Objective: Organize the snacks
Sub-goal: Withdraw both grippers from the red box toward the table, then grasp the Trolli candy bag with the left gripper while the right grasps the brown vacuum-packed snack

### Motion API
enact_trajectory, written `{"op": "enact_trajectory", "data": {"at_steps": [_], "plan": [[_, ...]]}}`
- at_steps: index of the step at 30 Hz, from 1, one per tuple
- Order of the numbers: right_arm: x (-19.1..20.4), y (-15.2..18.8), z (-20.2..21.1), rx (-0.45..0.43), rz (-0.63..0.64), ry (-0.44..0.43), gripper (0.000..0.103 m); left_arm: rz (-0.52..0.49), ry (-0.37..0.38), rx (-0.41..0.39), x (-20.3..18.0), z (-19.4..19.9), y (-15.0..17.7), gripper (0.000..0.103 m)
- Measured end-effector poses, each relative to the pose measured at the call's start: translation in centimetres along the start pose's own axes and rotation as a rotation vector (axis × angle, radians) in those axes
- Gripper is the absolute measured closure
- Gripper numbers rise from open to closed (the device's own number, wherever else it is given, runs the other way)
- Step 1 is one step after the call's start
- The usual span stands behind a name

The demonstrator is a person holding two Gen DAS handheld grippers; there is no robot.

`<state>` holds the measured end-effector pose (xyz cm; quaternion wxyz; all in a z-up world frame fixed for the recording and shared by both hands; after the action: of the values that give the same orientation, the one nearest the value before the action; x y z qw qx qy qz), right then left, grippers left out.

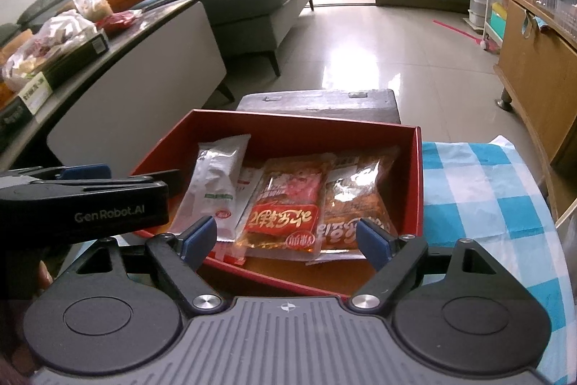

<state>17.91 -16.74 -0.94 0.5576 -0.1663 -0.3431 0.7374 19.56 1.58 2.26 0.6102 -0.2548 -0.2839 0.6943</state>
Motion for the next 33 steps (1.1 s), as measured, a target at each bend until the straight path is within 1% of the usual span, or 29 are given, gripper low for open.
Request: {"op": "enact_trajectory", "data": {"at_steps": [5,23,29,33], "plan": [[0.0,0.6,0.4,0.007,-0.011,0.0,0.013,-0.001,0.001,0.008,0.3,0.6,0.7,0.029],[1.2,3.2,2.2,0.039,0.012,-0.014,0.013,0.0,0.02,0.047,1.6,3.1,3.5,0.029],[1.6,4.3,2.5,0.07,0.02,-0.016,0.012,0.006,0.02,0.069,2.4,3.8,4.7,0.029],[2.3,5.4,2.6,0.095,0.038,-0.022,0.012,0.024,0.036,0.099,3.0,4.2,5.6,0.029]]}}
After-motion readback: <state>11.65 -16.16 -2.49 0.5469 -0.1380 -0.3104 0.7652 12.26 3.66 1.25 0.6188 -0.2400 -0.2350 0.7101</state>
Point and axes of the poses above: each gripper's, at about its wrist camera, not at the fingertips, and z roughly against the way its jaws point, x to its left, y to its underside, the point moved 1 cm from there along -z, roughly the way its jaws point, and after that the axes turned 3 degrees about z, right-handed, at the moved point
